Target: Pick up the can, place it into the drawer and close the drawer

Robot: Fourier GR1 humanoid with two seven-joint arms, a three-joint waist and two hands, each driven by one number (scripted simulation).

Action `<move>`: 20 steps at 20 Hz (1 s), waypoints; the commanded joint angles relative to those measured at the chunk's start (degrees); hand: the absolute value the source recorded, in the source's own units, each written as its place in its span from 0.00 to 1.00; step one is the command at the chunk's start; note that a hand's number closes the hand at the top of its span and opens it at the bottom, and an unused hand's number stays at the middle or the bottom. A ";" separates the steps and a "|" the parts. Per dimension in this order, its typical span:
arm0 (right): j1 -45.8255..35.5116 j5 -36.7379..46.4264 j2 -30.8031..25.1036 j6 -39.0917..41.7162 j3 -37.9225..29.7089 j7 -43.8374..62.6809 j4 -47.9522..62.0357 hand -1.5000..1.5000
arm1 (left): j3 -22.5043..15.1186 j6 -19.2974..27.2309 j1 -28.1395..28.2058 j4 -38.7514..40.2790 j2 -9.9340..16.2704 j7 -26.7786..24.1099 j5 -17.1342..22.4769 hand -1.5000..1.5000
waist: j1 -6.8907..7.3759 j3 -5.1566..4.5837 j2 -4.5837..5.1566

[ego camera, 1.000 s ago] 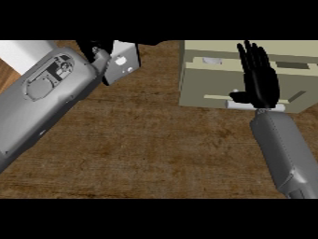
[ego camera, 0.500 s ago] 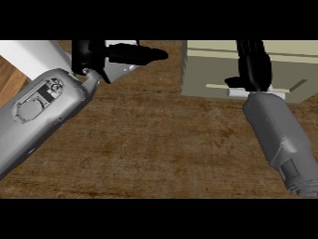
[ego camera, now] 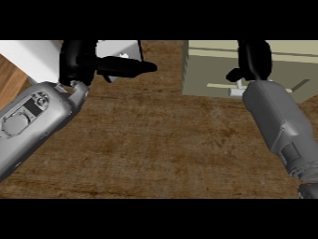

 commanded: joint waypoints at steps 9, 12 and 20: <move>-8.65 -7.50 1.36 2.99 -6.54 -7.24 2.59 0.00 | 1.49 -0.63 5.69 -4.04 1.29 -2.69 -1.36 0.00 | 1.19 0.31 0.84; -7.45 -12.41 2.14 3.72 -10.60 -11.15 2.05 0.00 | 1.02 -0.76 7.29 -6.20 1.70 -2.24 -1.29 0.00 | 1.68 0.40 0.67; -8.25 -23.42 4.31 9.92 -19.33 -20.83 -0.33 0.00 | 2.87 -0.86 10.77 -7.17 3.20 -3.12 -1.35 0.00 | -0.57 0.29 -0.15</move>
